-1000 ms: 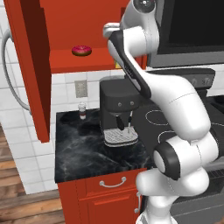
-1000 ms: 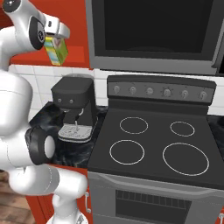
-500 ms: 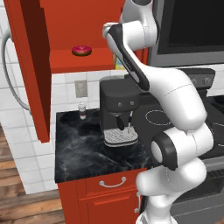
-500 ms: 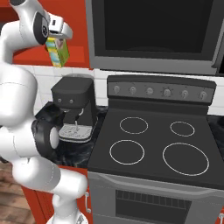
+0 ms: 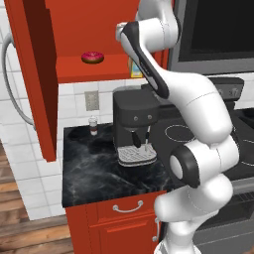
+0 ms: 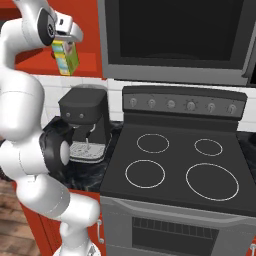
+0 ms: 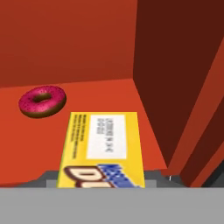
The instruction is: Pick the boxed food and cereal from the counter and place them in the cabinets closest to them.
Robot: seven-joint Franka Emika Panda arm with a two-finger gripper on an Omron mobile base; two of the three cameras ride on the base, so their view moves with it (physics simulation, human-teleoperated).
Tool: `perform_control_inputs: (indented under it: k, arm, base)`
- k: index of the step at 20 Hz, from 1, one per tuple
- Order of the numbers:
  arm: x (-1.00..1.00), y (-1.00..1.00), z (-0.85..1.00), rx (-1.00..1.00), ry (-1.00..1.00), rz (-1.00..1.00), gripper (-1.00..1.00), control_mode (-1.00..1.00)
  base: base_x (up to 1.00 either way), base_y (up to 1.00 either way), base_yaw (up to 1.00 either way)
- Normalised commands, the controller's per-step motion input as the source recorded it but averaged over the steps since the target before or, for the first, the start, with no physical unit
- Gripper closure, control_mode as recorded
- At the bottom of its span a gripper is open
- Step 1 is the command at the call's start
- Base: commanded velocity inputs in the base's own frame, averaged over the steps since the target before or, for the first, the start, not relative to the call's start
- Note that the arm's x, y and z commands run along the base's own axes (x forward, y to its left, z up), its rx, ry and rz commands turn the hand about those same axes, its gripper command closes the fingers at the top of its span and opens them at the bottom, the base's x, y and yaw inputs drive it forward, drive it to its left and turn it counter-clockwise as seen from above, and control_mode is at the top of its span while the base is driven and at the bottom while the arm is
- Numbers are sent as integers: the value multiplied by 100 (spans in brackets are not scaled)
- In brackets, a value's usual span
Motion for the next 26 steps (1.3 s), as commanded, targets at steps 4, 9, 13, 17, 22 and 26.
perform_control_inputs:
  k: [4, 9, 13, 17, 22, 26]
  arm:
    - [13, 0, 0, 0, -1, 0, 100, -100]
    - [19, 0, 0, 0, -2, 0, 100, -100]
    - [28, 1, 0, 0, 0, 0, 100, -100]
    - [33, 2, 0, 0, 0, 0, 100, -100]
    - [36, 4, 0, 0, 0, 0, 100, -100]
    - [39, 14, 0, 0, 0, 0, 100, -100]
  base:
    - [0, 0, 0]
    - [0, 0, 0]
    - [0, 0, 0]
    - [0, 0, 0]
    - [0, 0, 0]
    - [0, 0, 0]
